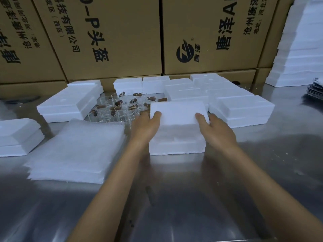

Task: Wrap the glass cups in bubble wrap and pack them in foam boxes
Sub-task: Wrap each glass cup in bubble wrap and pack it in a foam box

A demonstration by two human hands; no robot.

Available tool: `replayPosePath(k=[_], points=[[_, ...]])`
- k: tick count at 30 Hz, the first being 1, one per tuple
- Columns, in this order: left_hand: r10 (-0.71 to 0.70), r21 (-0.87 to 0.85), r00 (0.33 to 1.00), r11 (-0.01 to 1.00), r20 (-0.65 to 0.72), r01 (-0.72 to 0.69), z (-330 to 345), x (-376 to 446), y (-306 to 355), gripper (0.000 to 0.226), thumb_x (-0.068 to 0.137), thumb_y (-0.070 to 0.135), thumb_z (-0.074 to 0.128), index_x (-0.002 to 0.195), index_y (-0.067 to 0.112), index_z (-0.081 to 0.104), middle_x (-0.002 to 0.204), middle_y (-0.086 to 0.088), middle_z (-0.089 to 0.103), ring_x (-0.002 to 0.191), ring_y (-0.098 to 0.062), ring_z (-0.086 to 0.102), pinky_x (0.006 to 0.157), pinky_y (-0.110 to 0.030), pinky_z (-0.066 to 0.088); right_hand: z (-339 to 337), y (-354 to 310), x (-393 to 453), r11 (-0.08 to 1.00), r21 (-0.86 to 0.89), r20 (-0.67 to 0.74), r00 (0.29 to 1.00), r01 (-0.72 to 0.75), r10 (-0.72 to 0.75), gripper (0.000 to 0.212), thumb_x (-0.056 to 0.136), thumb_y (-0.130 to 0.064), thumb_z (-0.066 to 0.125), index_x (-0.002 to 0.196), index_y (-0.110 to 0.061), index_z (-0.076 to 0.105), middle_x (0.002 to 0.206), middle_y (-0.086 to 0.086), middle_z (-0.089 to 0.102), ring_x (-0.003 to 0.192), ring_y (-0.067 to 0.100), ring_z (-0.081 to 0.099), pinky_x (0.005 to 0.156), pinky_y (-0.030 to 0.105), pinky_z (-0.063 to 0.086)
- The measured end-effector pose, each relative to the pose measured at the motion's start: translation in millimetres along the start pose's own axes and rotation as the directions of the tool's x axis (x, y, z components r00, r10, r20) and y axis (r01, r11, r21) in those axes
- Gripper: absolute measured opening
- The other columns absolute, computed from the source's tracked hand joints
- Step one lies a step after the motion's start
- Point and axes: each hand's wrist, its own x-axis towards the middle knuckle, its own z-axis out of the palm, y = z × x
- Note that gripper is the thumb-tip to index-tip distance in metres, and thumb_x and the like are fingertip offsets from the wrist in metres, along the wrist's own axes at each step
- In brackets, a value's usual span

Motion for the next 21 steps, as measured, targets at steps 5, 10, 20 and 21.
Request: replayPosePath(k=[5, 10, 20, 21], points=[[0.013, -0.139, 1.0, 0.99, 0.017, -0.011, 4.4, 35.5, 27.2, 0.033, 0.096, 0.045, 0.05, 0.084, 0.015, 0.057, 0.082, 0.002, 0.055, 0.077, -0.017, 0.055, 0.065, -0.031, 0.041, -0.3, -11.3, 48.9, 0.998, 0.034, 0.003, 0.998, -0.055, 0.055, 0.052, 0.096, -0.063, 0.031, 0.07, -0.019, 0.043, 0.073, -0.003, 0.048, 0.075, 0.022, 0.05, 0.069, 0.035, 0.036], [-0.154, 0.071, 0.95, 0.988, 0.273, 0.14, 17.7, 67.5, 9.4, 0.045, 0.1, 0.047, 0.05, 0.125, 0.009, 0.057, 0.107, 0.004, 0.059, 0.094, -0.015, 0.057, 0.082, -0.033, 0.045, 14.3, 6.7, 77.8, 0.98, 0.037, 0.059, 0.98, -0.194, 0.192, 0.049, 0.098, -0.051, 0.035, 0.088, -0.009, 0.059, 0.087, 0.003, 0.059, 0.088, 0.028, 0.055, 0.081, 0.035, 0.043], [-0.237, -0.179, 0.944, 0.943, 0.231, 0.281, 24.7, 69.0, -39.0, 0.033, 0.096, 0.042, 0.057, 0.106, 0.016, 0.073, 0.104, -0.003, 0.075, 0.098, -0.026, 0.071, 0.097, -0.04, 0.053, 40.8, 33.9, 55.6, 0.954, 0.156, -0.028, 0.964, -0.257, 0.265, 0.038, 0.097, -0.037, 0.038, 0.066, -0.016, 0.041, 0.066, -0.001, 0.049, 0.065, 0.018, 0.046, 0.06, 0.032, 0.033], [-0.234, -0.18, 0.953, 0.946, 0.193, 0.268, 24.9, 66.2, -41.1, 0.033, 0.097, 0.043, 0.055, 0.111, 0.019, 0.072, 0.11, -0.003, 0.074, 0.105, -0.027, 0.068, 0.103, -0.043, 0.049, 42.4, 33.5, 51.5, 0.944, 0.21, -0.046, 0.962, -0.255, 0.27, 0.036, 0.097, -0.035, 0.039, 0.066, -0.016, 0.041, 0.066, -0.001, 0.049, 0.066, 0.019, 0.046, 0.061, 0.032, 0.033]])
